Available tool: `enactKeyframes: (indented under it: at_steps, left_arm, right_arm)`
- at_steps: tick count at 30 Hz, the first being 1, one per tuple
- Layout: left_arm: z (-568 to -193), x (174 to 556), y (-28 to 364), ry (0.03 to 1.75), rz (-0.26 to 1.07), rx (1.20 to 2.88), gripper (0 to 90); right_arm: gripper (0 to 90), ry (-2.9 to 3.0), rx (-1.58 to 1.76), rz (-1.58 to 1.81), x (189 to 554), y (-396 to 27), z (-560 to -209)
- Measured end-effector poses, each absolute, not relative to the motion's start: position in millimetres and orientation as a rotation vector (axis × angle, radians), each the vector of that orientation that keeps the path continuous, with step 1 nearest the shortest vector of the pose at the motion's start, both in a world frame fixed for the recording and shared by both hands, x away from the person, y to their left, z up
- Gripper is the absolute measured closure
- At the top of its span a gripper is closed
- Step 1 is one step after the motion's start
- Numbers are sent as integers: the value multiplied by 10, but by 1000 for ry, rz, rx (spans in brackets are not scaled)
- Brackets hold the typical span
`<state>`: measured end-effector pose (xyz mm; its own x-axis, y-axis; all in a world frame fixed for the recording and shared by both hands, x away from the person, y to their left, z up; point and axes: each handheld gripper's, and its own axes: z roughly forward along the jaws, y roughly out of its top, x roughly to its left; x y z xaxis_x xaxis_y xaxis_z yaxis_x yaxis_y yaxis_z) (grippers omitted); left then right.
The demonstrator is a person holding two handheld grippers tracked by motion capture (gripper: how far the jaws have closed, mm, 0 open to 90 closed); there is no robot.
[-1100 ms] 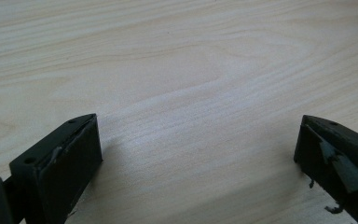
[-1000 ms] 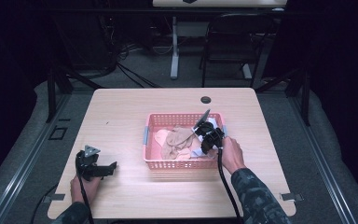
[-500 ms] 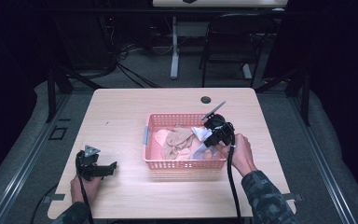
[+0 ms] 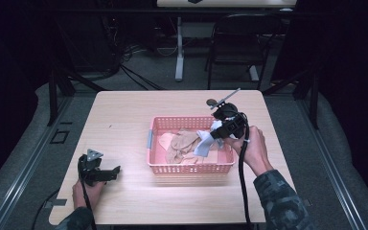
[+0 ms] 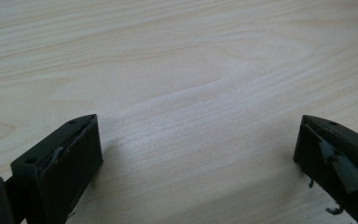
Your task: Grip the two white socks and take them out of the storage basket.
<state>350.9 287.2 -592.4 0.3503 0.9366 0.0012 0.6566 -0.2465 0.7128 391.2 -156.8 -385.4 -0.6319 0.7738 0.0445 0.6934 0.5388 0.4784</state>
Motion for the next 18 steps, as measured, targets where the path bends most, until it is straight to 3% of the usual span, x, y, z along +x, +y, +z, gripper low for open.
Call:
enactKeyframes:
  at_steps: [18]
  left_arm:
    - [-5924, 3505, 2869, 1389, 580, 1992, 7]
  right_arm:
    - [810, 2577, 1226, 761, 4034, -1565, -3507]
